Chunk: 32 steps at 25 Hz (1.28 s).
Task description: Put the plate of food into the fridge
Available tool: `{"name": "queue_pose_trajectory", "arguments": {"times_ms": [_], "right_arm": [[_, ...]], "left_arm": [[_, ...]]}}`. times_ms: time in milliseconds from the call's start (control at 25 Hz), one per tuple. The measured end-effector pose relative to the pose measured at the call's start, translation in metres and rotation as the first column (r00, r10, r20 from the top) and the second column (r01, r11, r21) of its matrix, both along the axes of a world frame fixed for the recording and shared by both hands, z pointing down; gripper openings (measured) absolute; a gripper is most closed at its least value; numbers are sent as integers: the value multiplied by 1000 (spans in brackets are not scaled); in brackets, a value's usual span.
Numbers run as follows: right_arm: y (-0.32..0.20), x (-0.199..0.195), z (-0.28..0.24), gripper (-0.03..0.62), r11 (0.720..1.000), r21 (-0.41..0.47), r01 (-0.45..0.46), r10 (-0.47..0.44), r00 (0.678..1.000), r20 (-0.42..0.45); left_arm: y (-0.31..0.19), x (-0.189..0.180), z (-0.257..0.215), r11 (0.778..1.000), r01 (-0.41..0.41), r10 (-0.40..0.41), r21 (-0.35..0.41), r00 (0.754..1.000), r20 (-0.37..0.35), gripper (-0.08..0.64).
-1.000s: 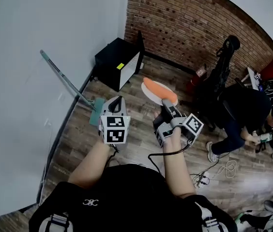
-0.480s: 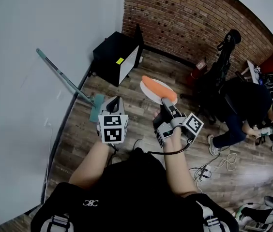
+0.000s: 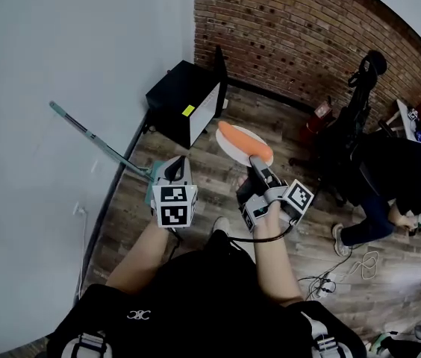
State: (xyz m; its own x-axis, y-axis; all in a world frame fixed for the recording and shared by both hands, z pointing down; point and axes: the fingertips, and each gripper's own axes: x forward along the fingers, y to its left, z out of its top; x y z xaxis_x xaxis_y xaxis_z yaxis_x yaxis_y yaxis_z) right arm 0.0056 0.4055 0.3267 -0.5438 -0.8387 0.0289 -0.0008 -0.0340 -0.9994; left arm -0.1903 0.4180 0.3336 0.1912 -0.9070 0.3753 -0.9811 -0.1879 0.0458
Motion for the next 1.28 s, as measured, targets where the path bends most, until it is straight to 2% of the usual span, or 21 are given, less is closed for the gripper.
{"name": "queue_pose_trajectory", "arguments": {"times_ms": [120, 240, 360, 520, 800, 1000, 1280], "right_arm": [[-44, 17, -6, 112, 999, 34, 8, -7, 1000, -10], [-89, 37, -14, 112, 998, 55, 21, -20, 1000, -19], [-141, 54, -19, 112, 998, 39, 41, -40, 999, -19], [-178, 63, -7, 112, 996, 24, 83, -82, 996, -34], [-226, 73, 20, 114, 991, -5, 131, -131, 991, -34], [-271, 69, 29, 114, 991, -38, 130, -132, 991, -27], [-329, 58, 62, 113, 990, -72, 118, -124, 989, -83]], "left_arm": [[-47, 16, -7, 1000, -7, 6, 30, 1000, 30, -5], [-93, 35, -16, 1000, 6, -6, 21, 1000, 29, -5], [-140, 54, -25, 1000, 19, -19, 3, 1000, 22, -5], [-171, 67, -12, 999, 45, -45, -9, 999, 13, -5], [-202, 71, 12, 994, 107, -105, -34, 993, 45, -5], [-239, 57, 19, 987, 147, -146, -69, 989, 14, -5], [-317, 51, 47, 992, 96, -97, -83, 995, -12, -5]]}}
